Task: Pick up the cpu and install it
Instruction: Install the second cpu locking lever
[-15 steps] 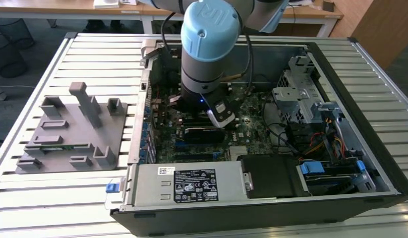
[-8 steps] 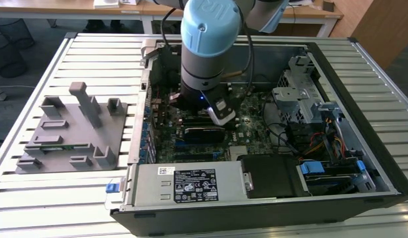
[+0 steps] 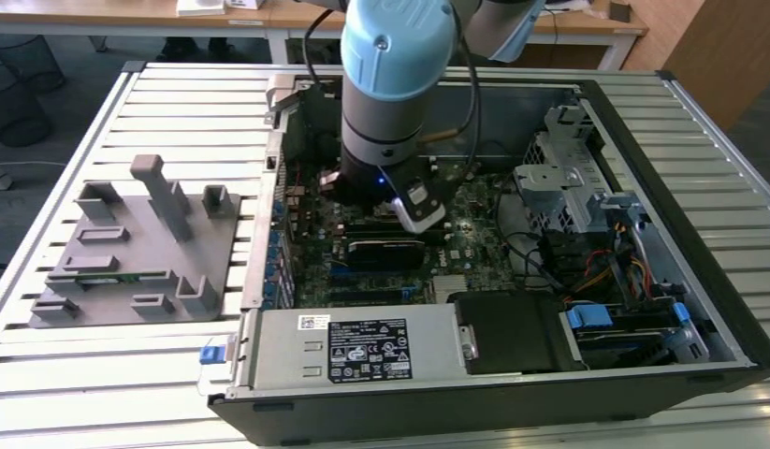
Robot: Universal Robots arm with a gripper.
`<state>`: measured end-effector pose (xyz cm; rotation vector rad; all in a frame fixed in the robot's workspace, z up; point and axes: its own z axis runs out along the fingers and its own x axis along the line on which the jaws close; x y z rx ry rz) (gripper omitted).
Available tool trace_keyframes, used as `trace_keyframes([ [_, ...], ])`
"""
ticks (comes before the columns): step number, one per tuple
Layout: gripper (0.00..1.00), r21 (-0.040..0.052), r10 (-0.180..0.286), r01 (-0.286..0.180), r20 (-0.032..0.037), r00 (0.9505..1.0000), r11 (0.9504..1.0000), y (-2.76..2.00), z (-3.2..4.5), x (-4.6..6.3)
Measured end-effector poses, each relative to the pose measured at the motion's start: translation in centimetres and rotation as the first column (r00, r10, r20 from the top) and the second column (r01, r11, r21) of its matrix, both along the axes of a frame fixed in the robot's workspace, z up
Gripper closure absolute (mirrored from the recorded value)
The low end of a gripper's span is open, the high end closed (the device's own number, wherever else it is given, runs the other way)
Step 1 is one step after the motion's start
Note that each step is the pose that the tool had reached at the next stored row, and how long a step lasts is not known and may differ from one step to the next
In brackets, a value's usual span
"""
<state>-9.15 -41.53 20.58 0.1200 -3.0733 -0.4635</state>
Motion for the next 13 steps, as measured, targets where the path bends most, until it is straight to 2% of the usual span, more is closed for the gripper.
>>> trace_keyframes([
  [13, 0.89, 0.0012, 0.000, 0.000, 0.0001, 1.0000, 1.0000, 0.00, 1.01, 0.00],
])
